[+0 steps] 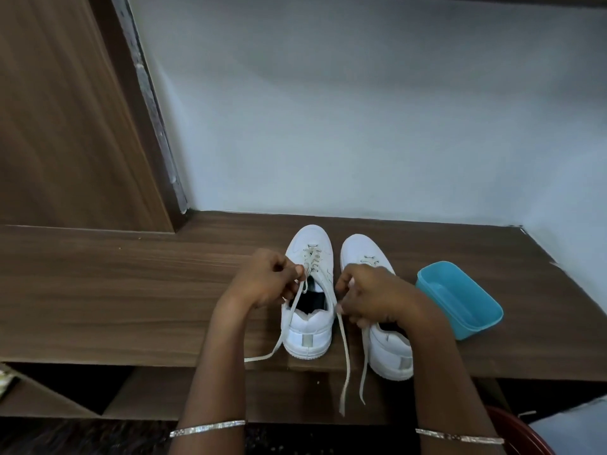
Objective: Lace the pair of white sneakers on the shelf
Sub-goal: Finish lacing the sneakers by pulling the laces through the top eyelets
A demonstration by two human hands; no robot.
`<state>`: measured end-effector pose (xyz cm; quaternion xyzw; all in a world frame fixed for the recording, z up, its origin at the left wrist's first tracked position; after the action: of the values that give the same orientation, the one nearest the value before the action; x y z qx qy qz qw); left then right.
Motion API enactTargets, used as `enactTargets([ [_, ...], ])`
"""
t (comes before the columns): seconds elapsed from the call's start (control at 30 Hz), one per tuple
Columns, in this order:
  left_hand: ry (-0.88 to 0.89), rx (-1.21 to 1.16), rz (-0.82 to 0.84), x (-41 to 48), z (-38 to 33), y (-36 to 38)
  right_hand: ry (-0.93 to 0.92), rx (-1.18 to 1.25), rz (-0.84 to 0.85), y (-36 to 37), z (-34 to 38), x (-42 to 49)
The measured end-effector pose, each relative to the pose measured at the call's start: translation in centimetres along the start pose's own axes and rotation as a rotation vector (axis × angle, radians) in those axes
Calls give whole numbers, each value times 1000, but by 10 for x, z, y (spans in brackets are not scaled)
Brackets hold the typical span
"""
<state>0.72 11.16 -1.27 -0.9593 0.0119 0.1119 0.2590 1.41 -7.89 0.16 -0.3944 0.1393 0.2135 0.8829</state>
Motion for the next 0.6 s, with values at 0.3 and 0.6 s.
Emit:
enactTargets([
  [0.3, 302, 405, -333, -23, -37, 0, -321, -32, -373, 5, 10, 10],
  [0.6, 91, 820, -231, -58, 7, 14, -353, 101, -548, -5, -28, -40],
])
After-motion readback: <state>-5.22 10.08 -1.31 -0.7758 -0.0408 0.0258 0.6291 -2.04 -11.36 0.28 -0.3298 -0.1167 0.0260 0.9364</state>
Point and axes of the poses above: each hand's wrist, its own x-axis towards the middle knuckle, its own y-axis out of the palm, z = x × y, the point moved 5 cm from there along x, towards the middle knuckle, and after that the axes turned 7 degrees about x, right-handed, at the moved point
